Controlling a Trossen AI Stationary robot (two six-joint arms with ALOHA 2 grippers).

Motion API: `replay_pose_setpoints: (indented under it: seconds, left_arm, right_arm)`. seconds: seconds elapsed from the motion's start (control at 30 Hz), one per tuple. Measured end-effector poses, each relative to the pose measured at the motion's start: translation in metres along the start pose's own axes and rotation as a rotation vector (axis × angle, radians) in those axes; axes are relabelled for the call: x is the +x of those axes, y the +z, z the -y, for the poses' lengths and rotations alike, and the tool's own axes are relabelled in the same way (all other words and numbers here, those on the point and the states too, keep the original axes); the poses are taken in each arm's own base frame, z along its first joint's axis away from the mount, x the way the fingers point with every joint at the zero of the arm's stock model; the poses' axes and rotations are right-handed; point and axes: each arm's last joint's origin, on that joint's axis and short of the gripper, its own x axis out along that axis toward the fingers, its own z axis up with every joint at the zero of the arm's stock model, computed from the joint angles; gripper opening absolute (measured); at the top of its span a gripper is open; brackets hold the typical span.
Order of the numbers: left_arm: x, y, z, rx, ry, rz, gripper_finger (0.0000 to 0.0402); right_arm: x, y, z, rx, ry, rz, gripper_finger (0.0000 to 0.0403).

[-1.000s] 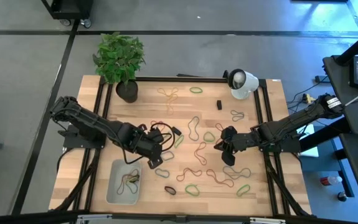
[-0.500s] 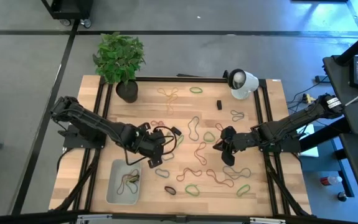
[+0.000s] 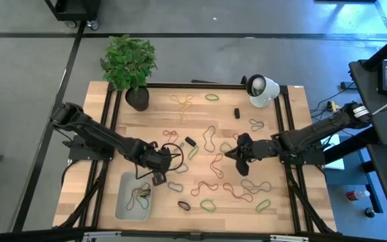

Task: Pick and place rubber bands into bin
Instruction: Put the black rubber band into the bin

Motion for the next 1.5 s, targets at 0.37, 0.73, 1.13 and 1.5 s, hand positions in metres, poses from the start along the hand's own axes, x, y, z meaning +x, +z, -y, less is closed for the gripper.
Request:
replay_pose_setpoints:
  seconds: [0.37, 0.73, 1.13, 1.5]
  left_arm:
    - [-0.025, -0.033, -0.036, 0.008, 0.002, 0.117, 0.0001]
    - [-0.035, -0.046, -0.053, 0.027, -0.024, 0.187, 0.0002]
    - [-0.037, -0.043, -0.059, 0.034, 0.013, 0.215, 0.0001]
    - [-0.035, -0.033, -0.073, -0.105, 0.039, 0.222, 0.0002]
  right_arm:
    - [0.049, 0.048, 0.003, 0.017, -0.267, -0.105, 0.0007]
    - [0.101, 0.089, 0.056, 0.195, -0.626, -0.276, 0.0018]
    - [0.110, 0.090, 0.116, 0.414, -0.846, -0.389, 0.0125]
    - [0.090, 0.097, 0.172, 0.451, -0.979, -0.442, 0.0187]
